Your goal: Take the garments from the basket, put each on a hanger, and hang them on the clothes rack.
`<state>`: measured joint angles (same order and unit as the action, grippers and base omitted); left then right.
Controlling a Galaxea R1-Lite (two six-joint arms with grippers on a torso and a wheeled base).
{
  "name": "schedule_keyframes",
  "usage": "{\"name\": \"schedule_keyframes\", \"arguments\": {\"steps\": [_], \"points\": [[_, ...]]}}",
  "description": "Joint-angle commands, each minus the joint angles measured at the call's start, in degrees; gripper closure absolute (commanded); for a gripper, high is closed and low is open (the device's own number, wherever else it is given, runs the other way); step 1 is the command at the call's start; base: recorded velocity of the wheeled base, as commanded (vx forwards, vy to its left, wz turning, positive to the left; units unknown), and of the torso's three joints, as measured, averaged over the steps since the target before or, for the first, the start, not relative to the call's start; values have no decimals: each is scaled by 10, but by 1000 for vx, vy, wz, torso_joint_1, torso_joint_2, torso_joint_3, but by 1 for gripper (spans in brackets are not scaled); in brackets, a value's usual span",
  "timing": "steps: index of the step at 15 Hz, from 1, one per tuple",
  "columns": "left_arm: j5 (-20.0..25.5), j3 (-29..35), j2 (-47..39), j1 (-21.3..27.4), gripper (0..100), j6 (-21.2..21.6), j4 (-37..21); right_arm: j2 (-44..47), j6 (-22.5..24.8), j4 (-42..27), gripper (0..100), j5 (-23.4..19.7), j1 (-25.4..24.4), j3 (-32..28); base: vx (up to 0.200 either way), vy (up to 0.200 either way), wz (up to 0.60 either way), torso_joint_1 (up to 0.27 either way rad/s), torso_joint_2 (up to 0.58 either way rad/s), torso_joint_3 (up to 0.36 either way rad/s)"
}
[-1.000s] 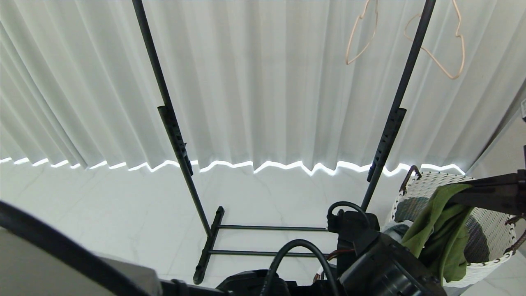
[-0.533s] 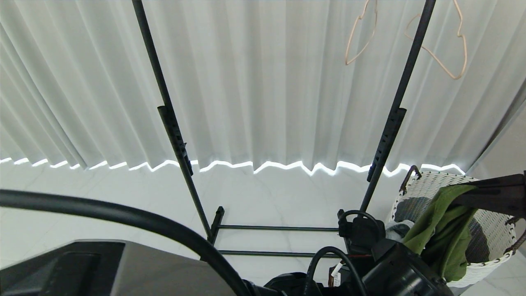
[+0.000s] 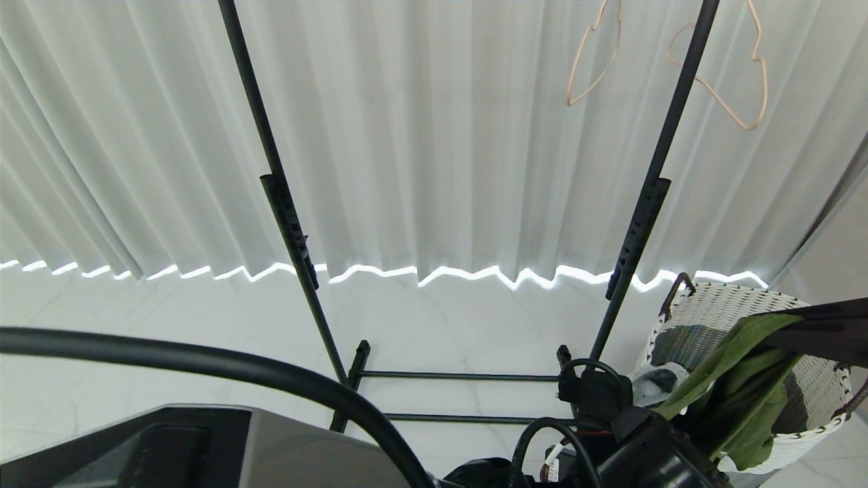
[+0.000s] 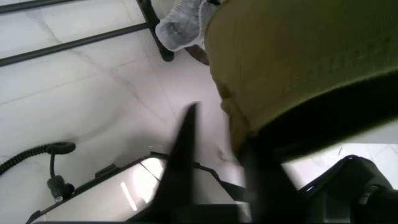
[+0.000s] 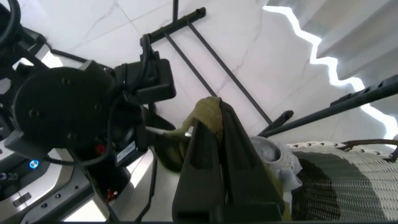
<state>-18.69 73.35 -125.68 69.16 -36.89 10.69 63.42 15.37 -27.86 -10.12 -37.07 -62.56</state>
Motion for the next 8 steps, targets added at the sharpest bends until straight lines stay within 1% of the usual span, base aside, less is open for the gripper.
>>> {"name": "schedule_keyframes", "arguments": {"steps": [1, 3, 5, 6, 8], "points": [[-3, -19, 22, 5, 100, 1, 0, -15, 0, 1, 100, 0, 1, 14, 0, 0, 0, 0, 0, 0], [0, -51, 74, 26, 100, 4, 0, -36, 4, 2, 100, 1, 1, 39, 0, 0, 0, 0, 0, 0], [1, -98, 138, 58, 100, 9, 0, -56, 20, 1, 100, 0, 1, 55, 0, 0, 0, 0, 0, 0], [1, -128, 175, 79, 100, 18, 0, -60, 27, 1, 100, -1, 1, 59, 0, 0, 0, 0, 0, 0], [1, -195, 244, 112, 100, 60, 1, -61, 29, 1, 100, -3, 0, 60, 0, 0, 0, 0, 0, 0]]}}
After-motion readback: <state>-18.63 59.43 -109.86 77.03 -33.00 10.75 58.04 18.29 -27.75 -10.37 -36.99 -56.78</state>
